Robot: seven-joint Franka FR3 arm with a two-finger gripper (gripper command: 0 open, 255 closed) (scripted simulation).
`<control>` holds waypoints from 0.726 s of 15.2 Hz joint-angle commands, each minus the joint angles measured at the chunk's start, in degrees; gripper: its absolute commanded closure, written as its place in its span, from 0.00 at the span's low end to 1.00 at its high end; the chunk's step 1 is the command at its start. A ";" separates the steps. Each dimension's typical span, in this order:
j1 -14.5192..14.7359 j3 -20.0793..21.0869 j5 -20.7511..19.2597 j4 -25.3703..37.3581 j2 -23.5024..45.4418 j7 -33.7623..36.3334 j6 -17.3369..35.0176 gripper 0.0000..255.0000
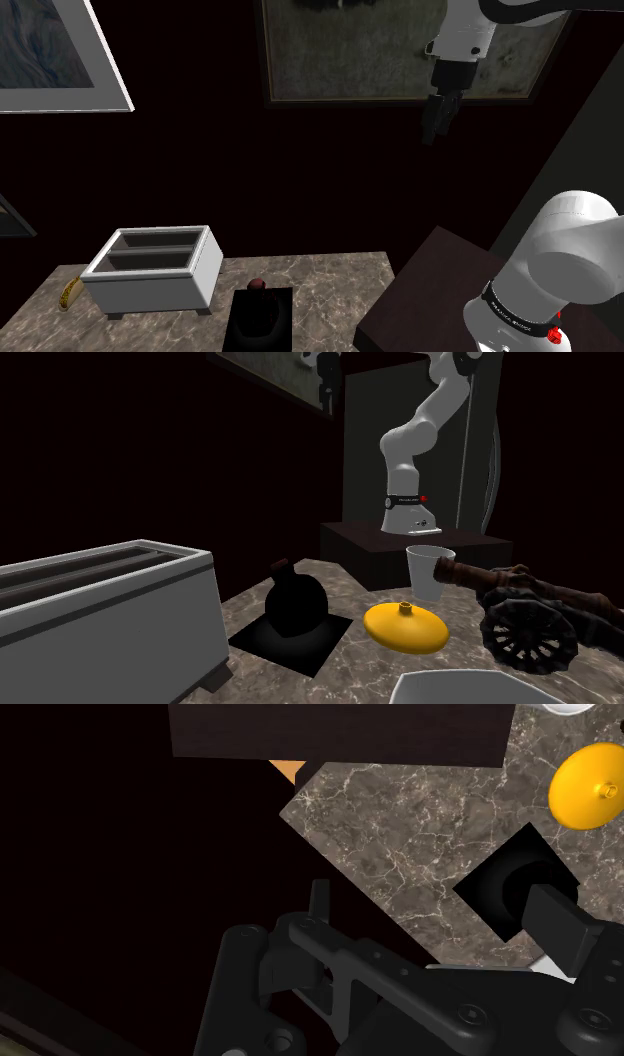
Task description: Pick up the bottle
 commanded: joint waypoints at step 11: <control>5.06 3.37 6.11 -3.50 14.28 -0.07 15.55 0.00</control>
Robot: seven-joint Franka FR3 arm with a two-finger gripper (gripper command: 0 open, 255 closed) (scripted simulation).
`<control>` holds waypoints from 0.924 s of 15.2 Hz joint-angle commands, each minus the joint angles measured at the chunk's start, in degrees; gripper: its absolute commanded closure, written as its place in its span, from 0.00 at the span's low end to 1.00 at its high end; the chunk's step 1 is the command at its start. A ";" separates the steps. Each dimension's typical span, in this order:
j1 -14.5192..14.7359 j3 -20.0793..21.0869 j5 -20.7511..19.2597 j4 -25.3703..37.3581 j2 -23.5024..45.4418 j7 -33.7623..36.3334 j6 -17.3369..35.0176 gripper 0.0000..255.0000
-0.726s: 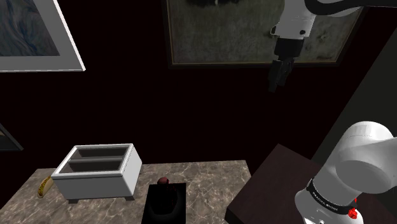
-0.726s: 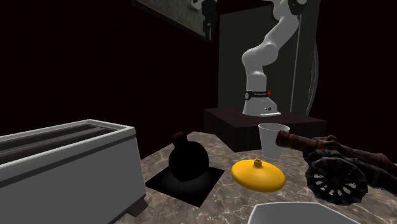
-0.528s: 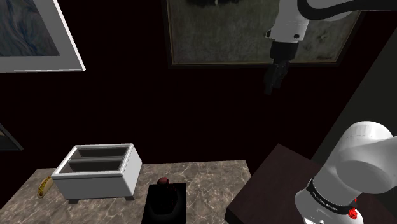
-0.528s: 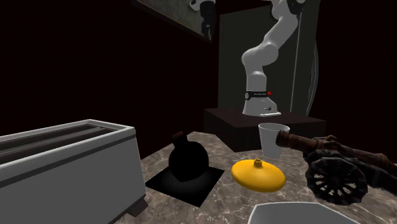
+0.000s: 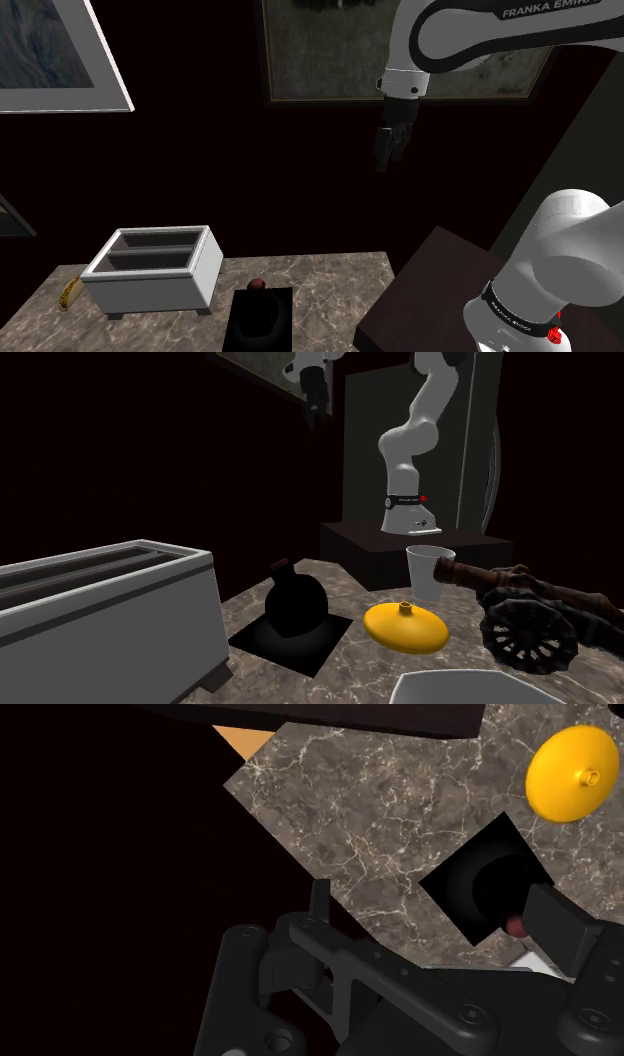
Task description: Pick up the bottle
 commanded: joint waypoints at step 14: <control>10.32 2.29 8.40 6.24 28.81 -3.31 19.27 0.00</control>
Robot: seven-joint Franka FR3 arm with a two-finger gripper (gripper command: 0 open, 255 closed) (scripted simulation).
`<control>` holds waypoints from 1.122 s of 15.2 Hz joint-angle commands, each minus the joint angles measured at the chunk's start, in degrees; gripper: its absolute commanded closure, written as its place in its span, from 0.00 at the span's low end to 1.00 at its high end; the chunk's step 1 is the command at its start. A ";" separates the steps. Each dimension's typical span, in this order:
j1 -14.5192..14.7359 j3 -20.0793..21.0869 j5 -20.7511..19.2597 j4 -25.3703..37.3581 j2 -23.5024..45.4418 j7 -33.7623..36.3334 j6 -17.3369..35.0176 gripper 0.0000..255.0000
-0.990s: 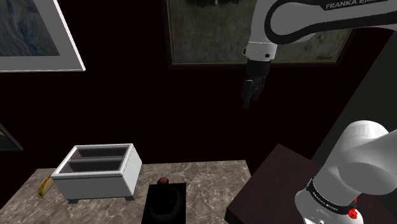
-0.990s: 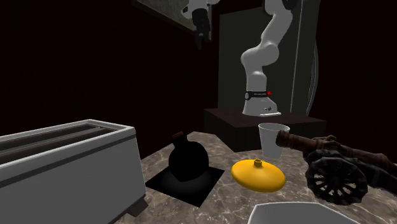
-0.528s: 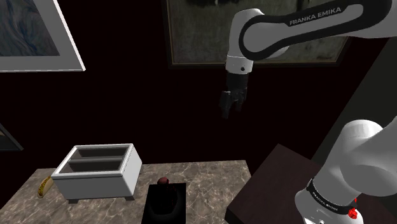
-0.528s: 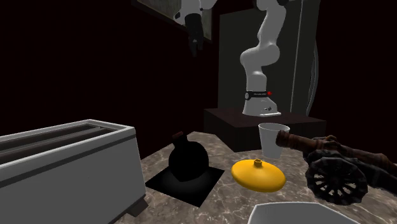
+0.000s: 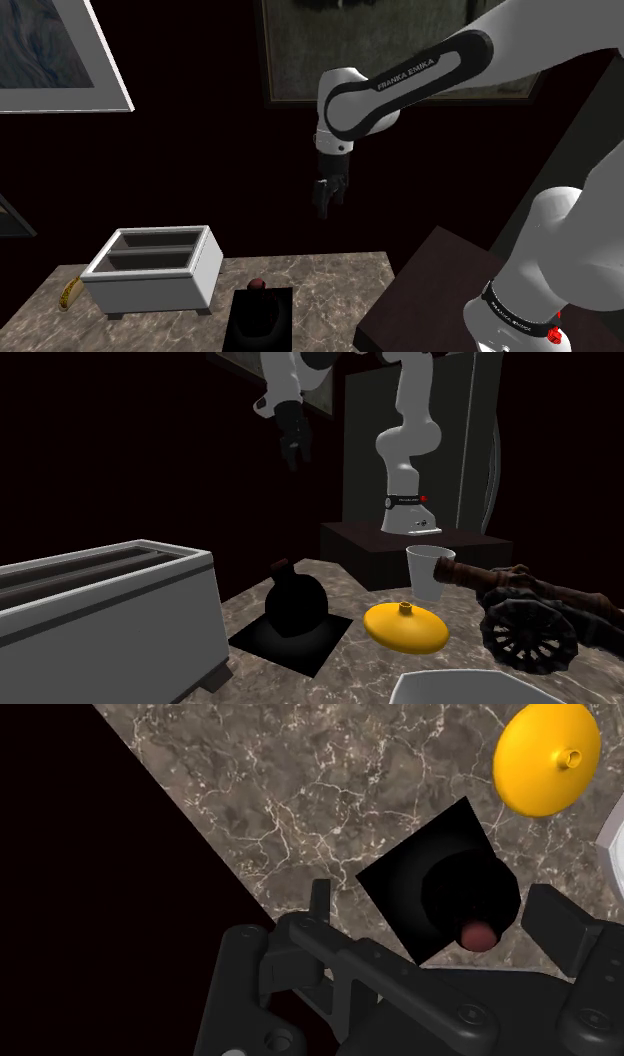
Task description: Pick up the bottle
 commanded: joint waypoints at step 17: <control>6.68 6.67 5.94 25.98 36.66 -2.98 8.50 0.00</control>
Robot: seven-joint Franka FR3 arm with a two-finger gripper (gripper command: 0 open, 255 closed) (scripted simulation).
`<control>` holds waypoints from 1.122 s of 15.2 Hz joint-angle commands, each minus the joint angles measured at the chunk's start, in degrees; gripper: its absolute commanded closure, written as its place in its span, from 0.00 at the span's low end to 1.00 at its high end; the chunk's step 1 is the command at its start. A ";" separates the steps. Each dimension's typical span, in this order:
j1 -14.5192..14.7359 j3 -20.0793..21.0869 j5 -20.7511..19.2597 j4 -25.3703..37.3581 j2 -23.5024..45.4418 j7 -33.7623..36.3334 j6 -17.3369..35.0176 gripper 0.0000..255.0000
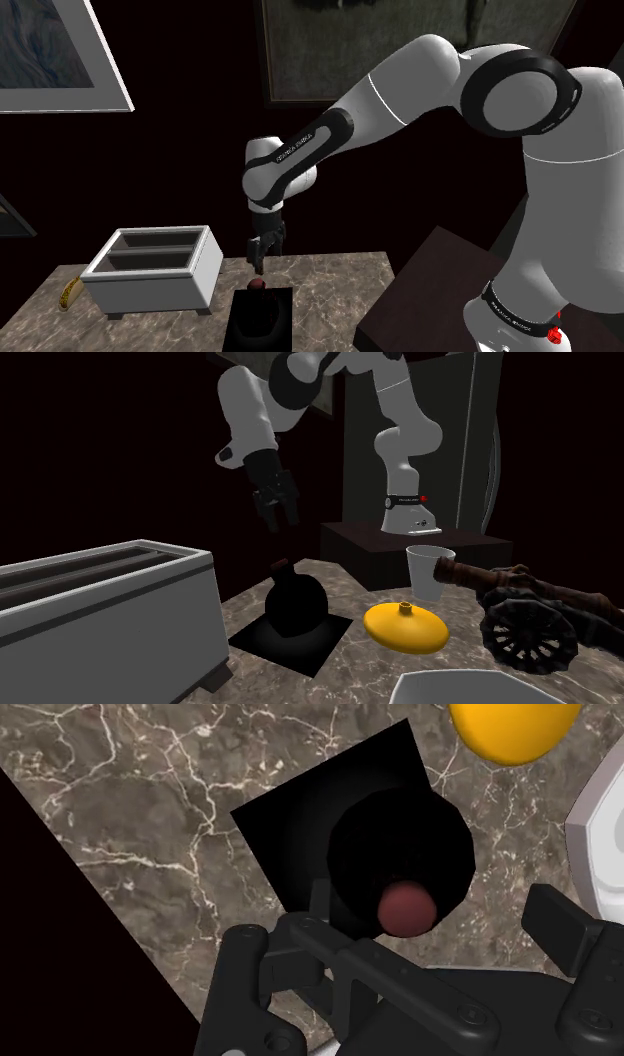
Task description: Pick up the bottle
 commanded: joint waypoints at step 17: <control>2.00 1.48 0.26 9.65 13.50 -1.18 3.39 1.00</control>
